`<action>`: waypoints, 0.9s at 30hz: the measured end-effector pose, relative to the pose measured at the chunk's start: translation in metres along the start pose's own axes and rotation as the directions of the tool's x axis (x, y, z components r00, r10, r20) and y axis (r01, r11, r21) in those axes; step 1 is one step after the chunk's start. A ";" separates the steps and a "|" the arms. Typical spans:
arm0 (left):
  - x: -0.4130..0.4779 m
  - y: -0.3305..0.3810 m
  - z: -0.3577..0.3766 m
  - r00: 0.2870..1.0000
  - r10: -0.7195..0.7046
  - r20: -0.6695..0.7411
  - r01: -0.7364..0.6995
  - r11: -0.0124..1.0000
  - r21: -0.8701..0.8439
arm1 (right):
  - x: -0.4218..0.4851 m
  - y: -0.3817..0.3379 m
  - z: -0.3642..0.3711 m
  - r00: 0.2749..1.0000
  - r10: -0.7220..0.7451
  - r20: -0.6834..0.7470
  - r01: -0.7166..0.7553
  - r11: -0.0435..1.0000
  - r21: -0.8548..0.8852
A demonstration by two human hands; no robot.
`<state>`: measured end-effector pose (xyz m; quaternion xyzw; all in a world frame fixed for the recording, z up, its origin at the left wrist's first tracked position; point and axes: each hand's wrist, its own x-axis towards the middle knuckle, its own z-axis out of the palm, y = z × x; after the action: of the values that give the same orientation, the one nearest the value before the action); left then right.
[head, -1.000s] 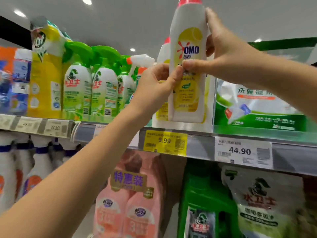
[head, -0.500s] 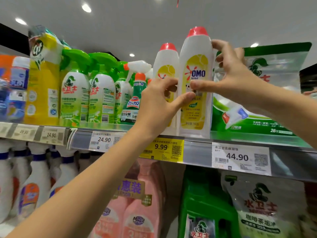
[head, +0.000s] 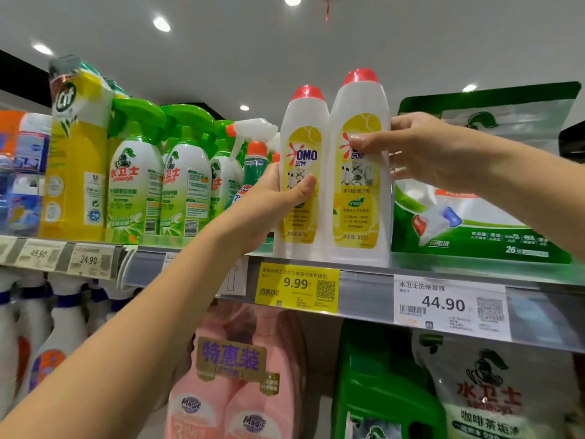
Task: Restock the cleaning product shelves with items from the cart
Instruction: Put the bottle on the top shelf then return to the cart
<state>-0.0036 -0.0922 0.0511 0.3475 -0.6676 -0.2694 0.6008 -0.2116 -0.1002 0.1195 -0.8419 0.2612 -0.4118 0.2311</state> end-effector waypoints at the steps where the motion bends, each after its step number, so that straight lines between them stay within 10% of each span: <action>1: 0.000 0.000 0.000 1.000 -0.002 0.003 0.002 1.000 0.003 | 0.002 0.002 -0.001 1.000 -0.001 0.004 0.000 1.000 0.010; 27: 0.001 0.002 0.001 0.993 -0.100 0.059 0.099 0.995 0.016 | 0.018 0.034 0.008 0.999 0.002 -0.035 0.003 0.989 0.148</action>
<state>-0.0044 -0.0924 0.0532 0.3762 -0.6687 -0.3049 0.5642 -0.2036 -0.1358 0.1051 -0.8151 0.2337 -0.4450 0.2881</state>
